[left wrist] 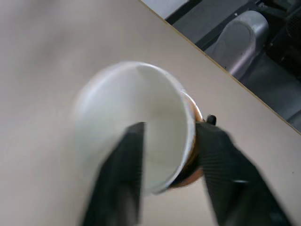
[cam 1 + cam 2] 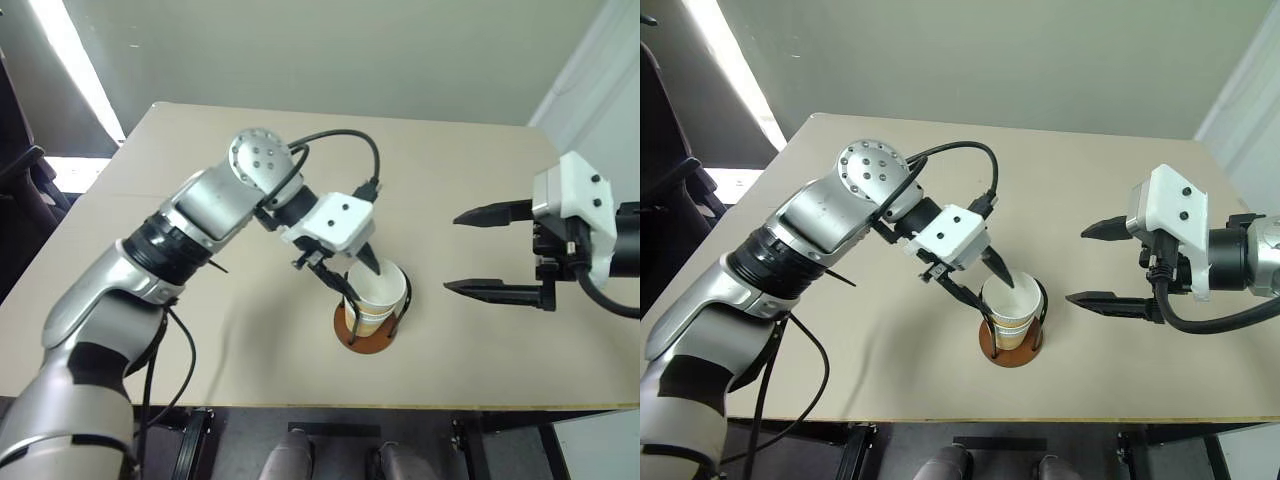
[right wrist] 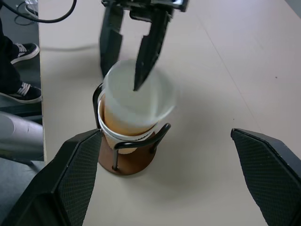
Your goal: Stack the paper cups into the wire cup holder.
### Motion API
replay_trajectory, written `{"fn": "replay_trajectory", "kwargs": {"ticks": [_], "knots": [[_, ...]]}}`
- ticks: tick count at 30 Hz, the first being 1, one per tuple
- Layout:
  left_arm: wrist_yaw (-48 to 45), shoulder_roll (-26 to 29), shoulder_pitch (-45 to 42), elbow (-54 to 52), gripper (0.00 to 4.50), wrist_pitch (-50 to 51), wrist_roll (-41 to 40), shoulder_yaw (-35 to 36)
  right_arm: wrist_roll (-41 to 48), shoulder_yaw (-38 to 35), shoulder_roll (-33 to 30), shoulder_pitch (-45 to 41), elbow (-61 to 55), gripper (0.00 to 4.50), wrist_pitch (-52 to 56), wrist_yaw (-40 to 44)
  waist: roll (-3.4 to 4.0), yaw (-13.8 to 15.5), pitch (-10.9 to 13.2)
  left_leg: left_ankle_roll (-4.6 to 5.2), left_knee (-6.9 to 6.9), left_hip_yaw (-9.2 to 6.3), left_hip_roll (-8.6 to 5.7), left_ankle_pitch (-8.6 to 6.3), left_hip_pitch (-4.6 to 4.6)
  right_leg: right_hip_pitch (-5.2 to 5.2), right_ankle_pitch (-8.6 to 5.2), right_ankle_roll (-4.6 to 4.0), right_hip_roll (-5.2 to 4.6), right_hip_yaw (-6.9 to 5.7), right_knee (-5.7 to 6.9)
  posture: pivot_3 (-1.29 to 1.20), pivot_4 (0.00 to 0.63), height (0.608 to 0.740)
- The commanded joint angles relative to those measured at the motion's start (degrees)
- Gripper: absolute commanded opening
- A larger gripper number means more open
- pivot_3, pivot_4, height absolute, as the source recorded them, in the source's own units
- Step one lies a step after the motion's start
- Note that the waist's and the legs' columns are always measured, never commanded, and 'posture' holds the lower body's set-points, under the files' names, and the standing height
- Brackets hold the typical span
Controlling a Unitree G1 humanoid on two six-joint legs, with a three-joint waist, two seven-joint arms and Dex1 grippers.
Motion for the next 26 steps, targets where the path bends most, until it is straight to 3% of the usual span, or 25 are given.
{"fn": "replay_trajectory", "kwargs": {"ticks": [1,4,11,19,23,26], "knots": [[-1.84,-0.5,-0.47,-1.13,3.46,2.35,-2.32,3.63,0.77,-2.97,-0.9,0.0,-0.52,4.5,0.11,-0.63,0.0,-0.01,0.0,0.0,0.0,0.01,0.0,0.0,0.0,0.0,0.0,0.01,0.0,0.01,0.0,0.0,0.15,0.74],[-1.84,-1.63,-0.69,-1.43,4.47,5.95,-3.9,6.98,0.89,-3.0,-1.01,-0.1,-0.41,4.5,0.23,-0.66,0.0,-0.02,0.0,0.0,-0.02,0.01,0.0,0.0,0.02,-0.01,0.0,0.01,0.0,0.0,0.02,0.0,0.15,0.74],[6.79,-5.01,-0.38,0.28,4.47,16.79,-7.15,20.06,1.15,-3.66,0.49,0.98,-0.26,4.5,0.62,-2.32,0.0,0.09,0.0,0.0,0.0,0.04,0.0,0.0,0.01,0.0,0.04,0.07,0.0,0.01,-0.01,0.0,0.15,0.74],[20.22,-2.88,10.2,-1.51,4.47,25.21,-7.86,32.92,-0.36,-2.12,6.92,2.4,3.57,4.5,0.51,-8.76,0.05,-0.08,-0.02,-0.01,-0.02,0.1,0.01,0.02,0.31,0.19,0.04,0.07,0.03,0.06,0.03,0.0,0.15,0.74],[30.46,-3.14,16.04,1.47,4.47,24.05,-4.34,37.92,-4.04,-1.94,12.23,3.68,9.43,4.5,-1.52,-13.33,0.04,0.02,-0.03,0.01,0.02,0.1,0.0,0.04,0.41,0.31,0.05,0.09,0.03,0.06,0.03,0.0,0.15,0.74],[41.0,-2.86,19.97,6.63,4.47,16.9,4.47,38.37,-9.21,-1.67,16.04,4.77,15.63,4.5,-5.18,-16.83,0.04,0.01,-0.03,0.04,0.02,0.1,-0.01,0.05,0.68,0.56,0.06,0.11,0.02,0.08,0.02,0.0,0.15,0.74]]}}
